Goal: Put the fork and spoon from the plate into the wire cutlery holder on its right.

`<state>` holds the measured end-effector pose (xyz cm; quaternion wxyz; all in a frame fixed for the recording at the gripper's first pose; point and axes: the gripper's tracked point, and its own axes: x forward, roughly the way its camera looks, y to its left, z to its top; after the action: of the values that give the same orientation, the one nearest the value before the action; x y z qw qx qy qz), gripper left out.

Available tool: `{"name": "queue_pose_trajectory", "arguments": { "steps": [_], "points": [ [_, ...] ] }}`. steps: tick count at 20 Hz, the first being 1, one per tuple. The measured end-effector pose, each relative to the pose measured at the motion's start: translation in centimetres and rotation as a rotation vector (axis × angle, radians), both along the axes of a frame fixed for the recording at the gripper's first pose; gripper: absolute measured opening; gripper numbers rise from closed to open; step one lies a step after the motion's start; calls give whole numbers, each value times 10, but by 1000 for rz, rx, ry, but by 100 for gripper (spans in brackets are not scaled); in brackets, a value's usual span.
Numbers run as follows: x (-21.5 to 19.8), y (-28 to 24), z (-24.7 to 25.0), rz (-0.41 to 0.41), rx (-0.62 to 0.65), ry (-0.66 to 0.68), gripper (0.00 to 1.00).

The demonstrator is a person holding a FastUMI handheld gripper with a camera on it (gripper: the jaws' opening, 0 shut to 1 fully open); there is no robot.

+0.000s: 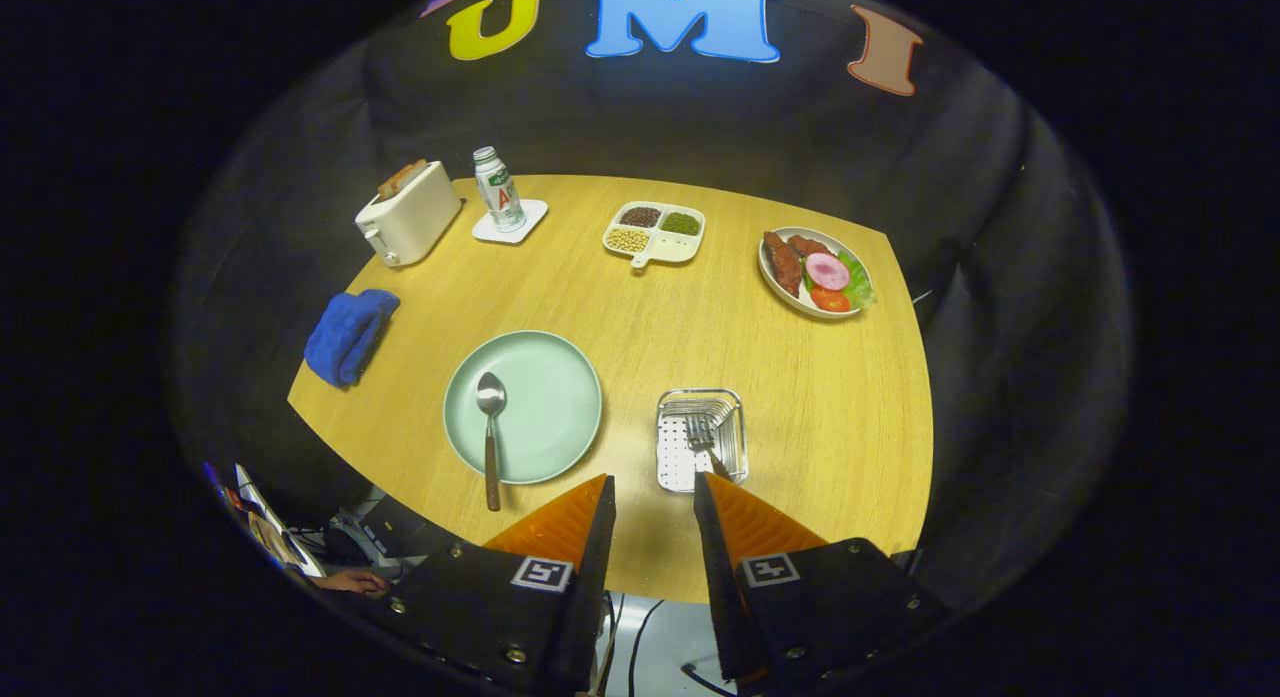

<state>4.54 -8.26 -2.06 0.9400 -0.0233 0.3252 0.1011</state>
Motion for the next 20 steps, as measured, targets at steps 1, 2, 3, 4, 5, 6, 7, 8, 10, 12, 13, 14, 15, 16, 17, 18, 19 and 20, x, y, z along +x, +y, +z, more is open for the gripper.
{"name": "queue_pose_trajectory", "arguments": {
  "steps": [1,2,3,4,5,6,7,8,10,12,13,14,15,16,17,18,19,20],
  "points": [
    [-5,13,-5,19,-7,-4,47],
    [-8,25,-11,39,-11,-8,47],
    [-9,37,-17,56,-12,-7,47],
    [-12,50,-27,79,-17,5,47],
    [-13,62,-34,97,-17,10,47],
    [-15,73,-43,118,-24,17,47],
    [-17,82,-52,135,-38,25,47],
    [-18,90,-59,147,-49,30,47],
    [-20,105,-69,166,-48,40,47],
    [-19,117,-75,176,-43,41,47],
    [-18,122,-77,179,-42,42,47],
    [-17,126,-82,178,-43,45,47],
    [-16,130,-85,178,-43,45,47],
    [-13,133,-89,178,-47,49,47],
    [-13,137,-95,175,-51,53,47],
    [-11,139,-99,171,-54,59,47],
    [-8,141,-104,166,-58,65,47],
    [-7,142,-111,155,-62,81,47]
  ]
}}
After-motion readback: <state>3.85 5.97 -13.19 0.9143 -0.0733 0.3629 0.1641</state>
